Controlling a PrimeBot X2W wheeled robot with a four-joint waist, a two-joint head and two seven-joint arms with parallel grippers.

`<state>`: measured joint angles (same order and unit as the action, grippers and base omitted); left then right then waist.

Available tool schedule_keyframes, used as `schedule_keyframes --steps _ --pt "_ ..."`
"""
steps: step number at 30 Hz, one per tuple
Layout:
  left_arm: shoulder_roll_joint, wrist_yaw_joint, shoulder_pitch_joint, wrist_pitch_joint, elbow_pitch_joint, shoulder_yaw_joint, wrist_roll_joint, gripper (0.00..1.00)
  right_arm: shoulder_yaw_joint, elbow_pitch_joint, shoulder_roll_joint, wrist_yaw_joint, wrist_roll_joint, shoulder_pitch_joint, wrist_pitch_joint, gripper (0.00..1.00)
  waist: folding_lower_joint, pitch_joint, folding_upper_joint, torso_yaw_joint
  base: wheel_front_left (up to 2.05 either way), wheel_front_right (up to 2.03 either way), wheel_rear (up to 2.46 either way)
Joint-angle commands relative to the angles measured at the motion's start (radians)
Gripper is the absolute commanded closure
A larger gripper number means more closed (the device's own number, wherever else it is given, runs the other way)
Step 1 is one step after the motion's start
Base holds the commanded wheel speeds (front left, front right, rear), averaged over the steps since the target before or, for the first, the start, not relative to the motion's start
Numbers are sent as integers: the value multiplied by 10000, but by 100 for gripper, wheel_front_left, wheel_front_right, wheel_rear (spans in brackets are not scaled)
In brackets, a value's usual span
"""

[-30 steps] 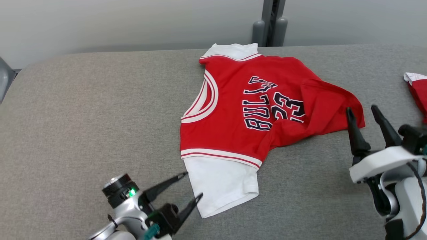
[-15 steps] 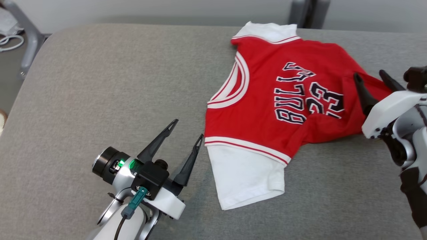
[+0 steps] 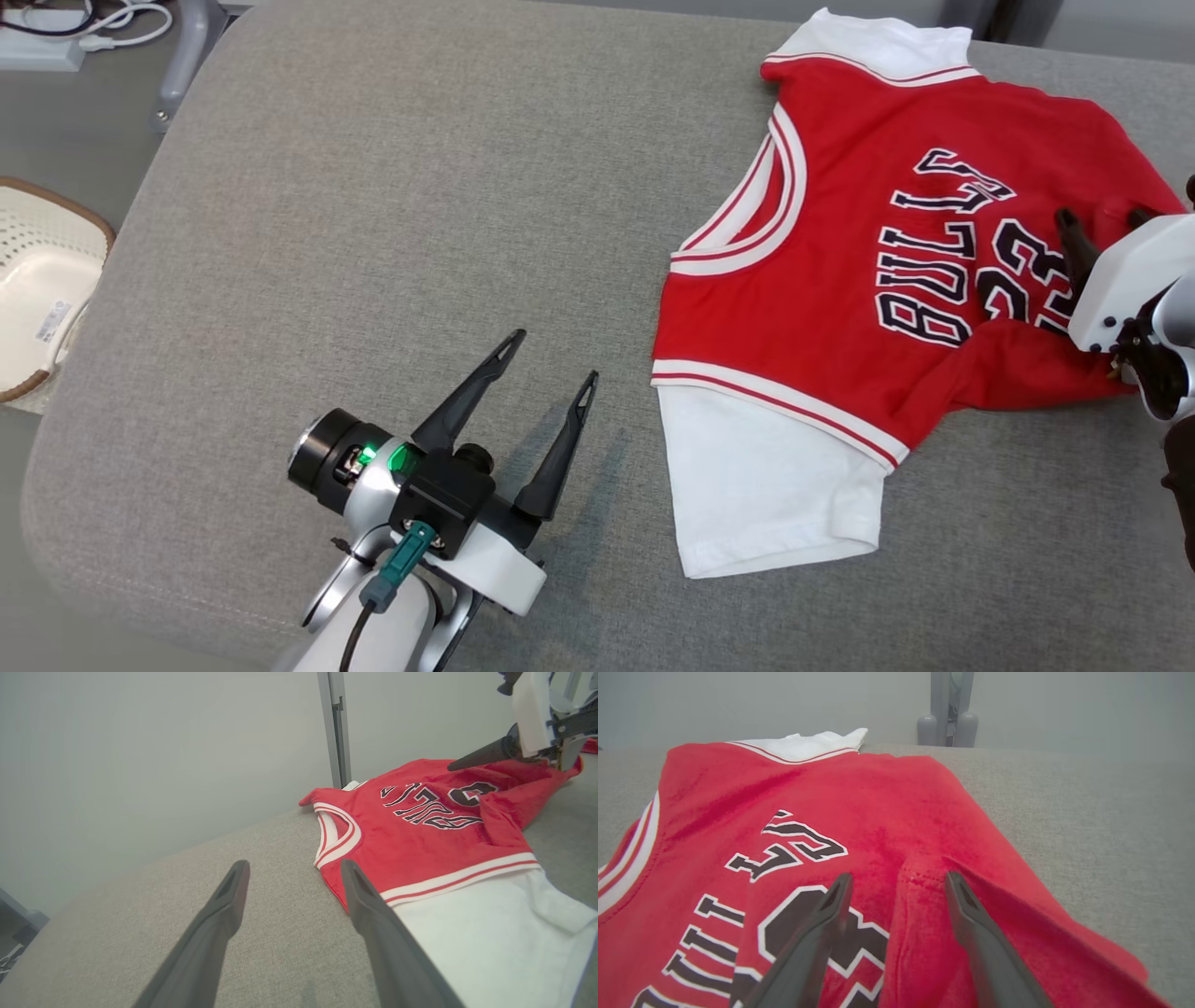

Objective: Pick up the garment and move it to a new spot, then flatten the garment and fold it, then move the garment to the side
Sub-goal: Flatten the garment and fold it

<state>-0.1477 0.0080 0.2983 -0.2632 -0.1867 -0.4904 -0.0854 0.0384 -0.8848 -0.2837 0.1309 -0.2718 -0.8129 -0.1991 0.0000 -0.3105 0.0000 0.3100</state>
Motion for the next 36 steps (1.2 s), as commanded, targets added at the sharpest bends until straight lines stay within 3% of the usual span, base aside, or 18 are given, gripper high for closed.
schedule_keyframes --steps 1,5,6,13,22,31,36 --pt "8 -64 -33 -20 -19 74 98 0 -67 -122 -25 -4 102 -172 12 0 0 -41 0 73 0 0 0" --pt "195 -176 -60 -20 -26 141 194 0 -345 -634 -48 -4 371 -431 114 0 0 -93 0 171 0 0 0" --pt "214 -223 -48 -20 -38 162 221 0 -442 -760 -68 -4 491 -501 171 100 0 -105 0 190 0 0 0" --pt "296 -342 -68 -20 -26 445 335 0 -815 -1231 180 -4 833 -842 566 100 0 -121 0 32 0 0 0" --pt "260 -495 -91 -20 22 758 447 0 -467 -368 472 -4 -143 -418 1611 100 0 201 0 -846 0 0 0" --pt "155 -504 -375 -18 80 1120 467 0 -111 2177 115 -4 -1623 1214 1951 100 0 737 0 -1874 0 0 0" --pt "14 -427 -744 -20 36 1454 377 0 -503 4248 651 -2 -2376 3019 1613 100 0 1133 0 -2700 0 0 0"
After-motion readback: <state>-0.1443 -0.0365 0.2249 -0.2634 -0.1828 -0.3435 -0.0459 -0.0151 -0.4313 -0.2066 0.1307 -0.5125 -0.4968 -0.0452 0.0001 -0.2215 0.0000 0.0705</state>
